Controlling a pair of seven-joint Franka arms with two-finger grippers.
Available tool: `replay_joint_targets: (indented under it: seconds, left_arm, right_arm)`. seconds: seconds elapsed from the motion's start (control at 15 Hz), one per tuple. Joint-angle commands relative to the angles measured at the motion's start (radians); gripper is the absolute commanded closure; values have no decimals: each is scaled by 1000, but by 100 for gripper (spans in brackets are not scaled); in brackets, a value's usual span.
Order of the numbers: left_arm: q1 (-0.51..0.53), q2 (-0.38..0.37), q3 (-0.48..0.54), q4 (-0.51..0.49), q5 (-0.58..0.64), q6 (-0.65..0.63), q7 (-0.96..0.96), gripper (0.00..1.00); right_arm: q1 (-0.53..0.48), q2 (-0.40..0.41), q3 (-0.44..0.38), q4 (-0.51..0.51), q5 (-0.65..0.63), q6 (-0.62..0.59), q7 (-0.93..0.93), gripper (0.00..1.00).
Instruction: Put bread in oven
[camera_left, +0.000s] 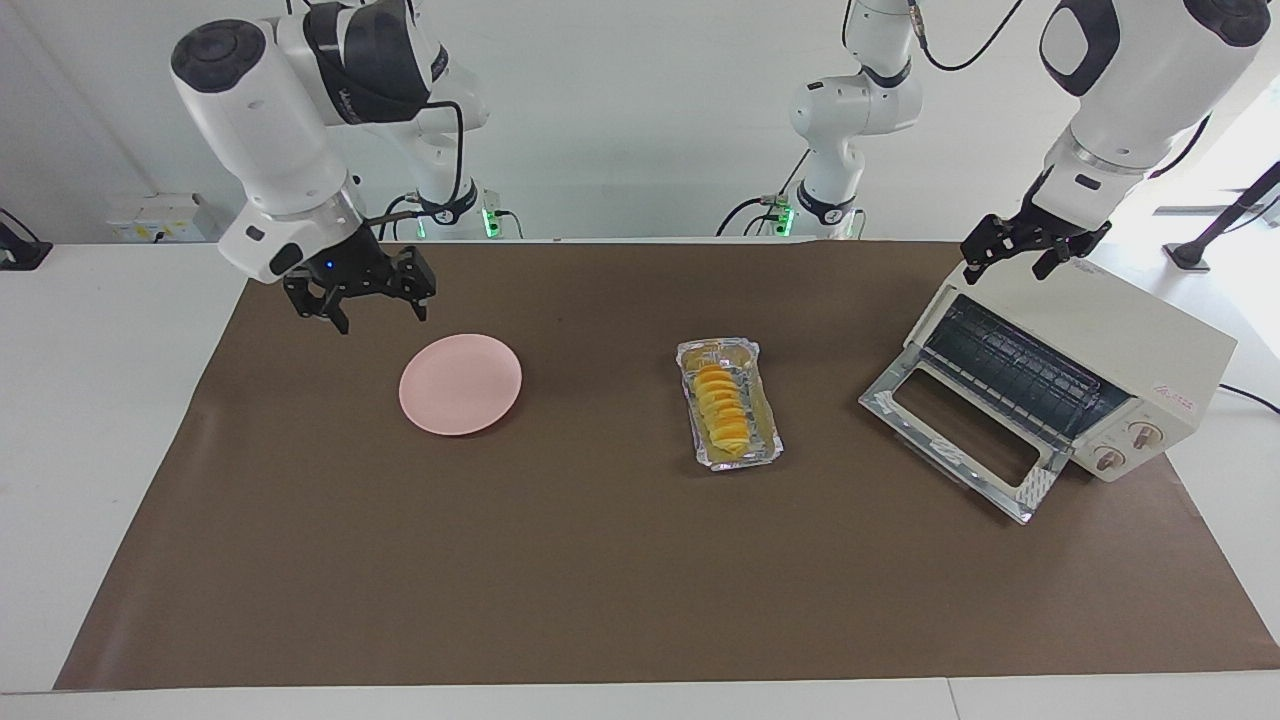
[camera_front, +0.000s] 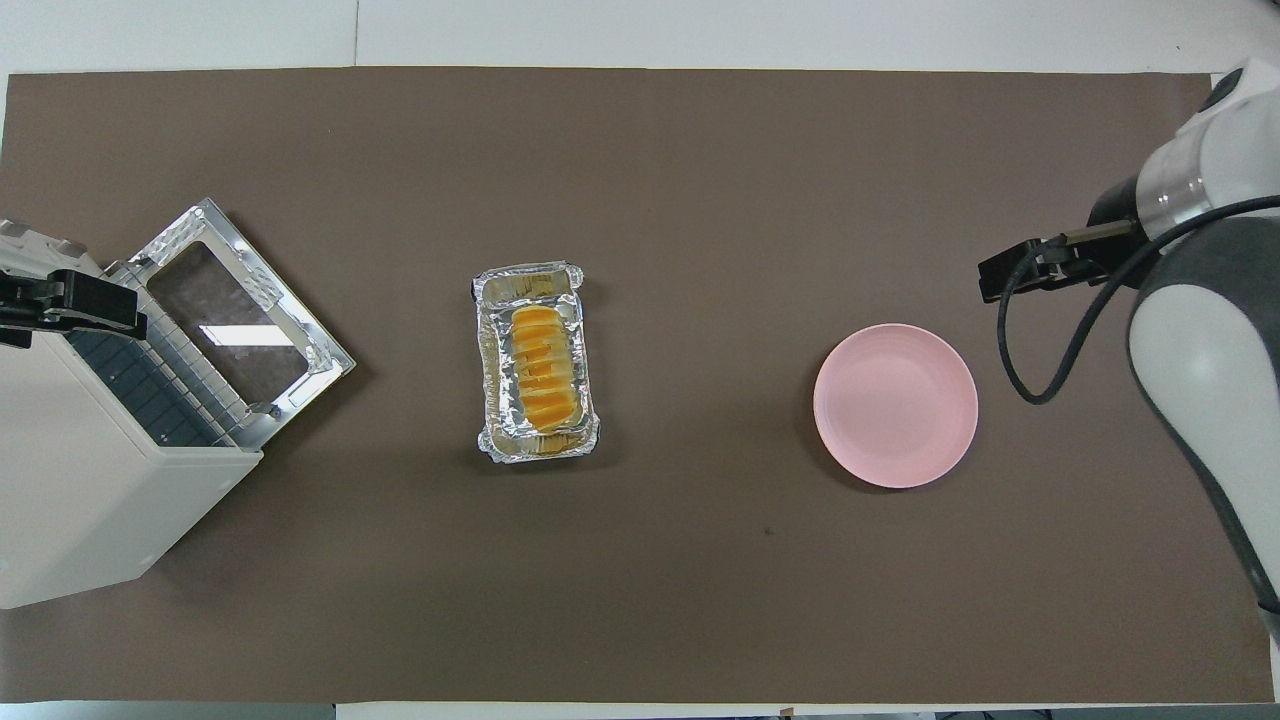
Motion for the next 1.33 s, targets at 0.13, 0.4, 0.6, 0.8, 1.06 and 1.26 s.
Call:
replay_joint_targets:
  seconds: [0.13,0.4,0.6,0.8,1.06,1.26]
  left_arm:
    - [4,-26,3,-21,-17,-4,7,0]
    - [4,-26,3,-21,-17,-4,7,0]
    - [-5,-26,2,-21,-17,-4,7,0]
    - [-38,-27,-1,-27,-17,5,4,0]
    - [-144,-29,-1,-35,-17,52,-37,0]
    - [-228,-24,-3,-52,-18,108,-138,0]
  right_arm:
    - [-85,-85,18,-31,-23,-101,-24,0]
    - [-97,-96,25,-48,-39,-109,-54,0]
    - [-100,-93,25,-47,-39,-57,-60,0]
    - [-94,-93,25,-45,-32,-54,-46,0]
    - [-93,-90,25,-44,-33,-15,-46,0]
    - [-93,-90,23,-44,-29,-17,-43,0]
